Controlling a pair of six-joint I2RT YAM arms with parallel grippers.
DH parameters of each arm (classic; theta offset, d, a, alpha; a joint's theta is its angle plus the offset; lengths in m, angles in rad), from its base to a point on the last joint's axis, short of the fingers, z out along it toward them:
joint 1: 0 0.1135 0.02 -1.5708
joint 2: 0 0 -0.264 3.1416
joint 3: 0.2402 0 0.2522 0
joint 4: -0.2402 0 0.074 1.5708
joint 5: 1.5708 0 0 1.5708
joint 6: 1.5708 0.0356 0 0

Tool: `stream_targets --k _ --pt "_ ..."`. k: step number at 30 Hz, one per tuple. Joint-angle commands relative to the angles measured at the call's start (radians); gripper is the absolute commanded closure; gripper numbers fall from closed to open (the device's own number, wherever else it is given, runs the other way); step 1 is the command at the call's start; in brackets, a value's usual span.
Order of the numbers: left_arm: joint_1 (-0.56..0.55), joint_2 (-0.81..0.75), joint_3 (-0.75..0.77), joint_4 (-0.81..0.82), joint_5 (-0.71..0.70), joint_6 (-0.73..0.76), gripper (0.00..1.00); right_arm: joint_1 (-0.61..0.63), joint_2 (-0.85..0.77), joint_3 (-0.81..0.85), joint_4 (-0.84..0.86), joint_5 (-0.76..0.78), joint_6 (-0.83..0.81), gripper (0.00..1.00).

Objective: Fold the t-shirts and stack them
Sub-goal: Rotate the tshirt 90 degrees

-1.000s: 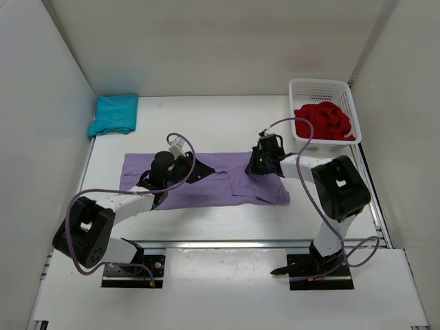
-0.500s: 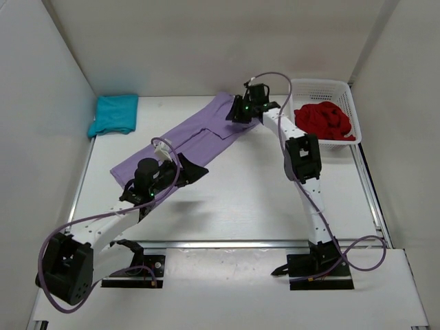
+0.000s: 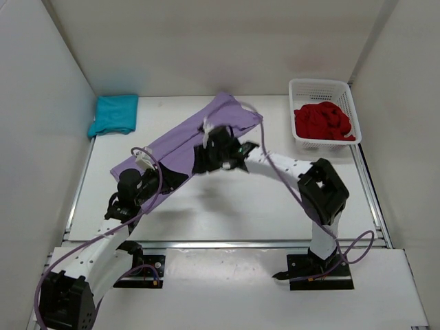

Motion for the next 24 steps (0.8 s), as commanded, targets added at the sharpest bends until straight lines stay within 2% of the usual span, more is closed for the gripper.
stream_targets --k 1,4,10,13,15,17,18,19,21,24 --pt "0.006 -0.037 0.035 -0.060 0.033 0.024 0.62 -0.011 -0.004 -0.223 0.257 0.011 0.126 0.63" --pt "0.009 -0.048 0.048 -0.045 0.039 0.011 0.60 0.050 0.077 -0.196 0.270 0.031 0.166 0.60" --pt "0.012 -0.055 0.032 -0.021 0.039 -0.008 0.60 0.089 0.252 -0.153 0.362 0.065 0.305 0.62" --pt "0.004 -0.055 0.028 -0.020 0.029 -0.006 0.58 0.092 0.335 -0.094 0.336 0.063 0.346 0.62" --pt "0.004 -0.051 0.025 -0.018 0.025 -0.003 0.58 0.092 0.381 -0.051 0.319 0.049 0.362 0.66" --pt "0.009 -0.043 0.027 -0.021 0.021 0.000 0.58 0.086 0.404 -0.028 0.307 0.042 0.367 0.80" --pt "0.003 -0.040 0.027 -0.018 0.019 0.001 0.59 0.081 0.404 -0.021 0.305 0.042 0.367 0.92" --pt "0.006 -0.038 0.024 -0.020 0.021 0.004 0.58 0.078 0.403 -0.022 0.301 0.039 0.372 1.00" --pt "0.004 -0.031 0.027 -0.023 0.010 0.011 0.60 0.052 0.368 -0.054 0.299 0.037 0.370 1.00" --pt "-0.003 -0.016 0.030 -0.028 0.012 0.023 0.60 0.000 0.213 -0.257 0.379 0.030 0.352 1.00"
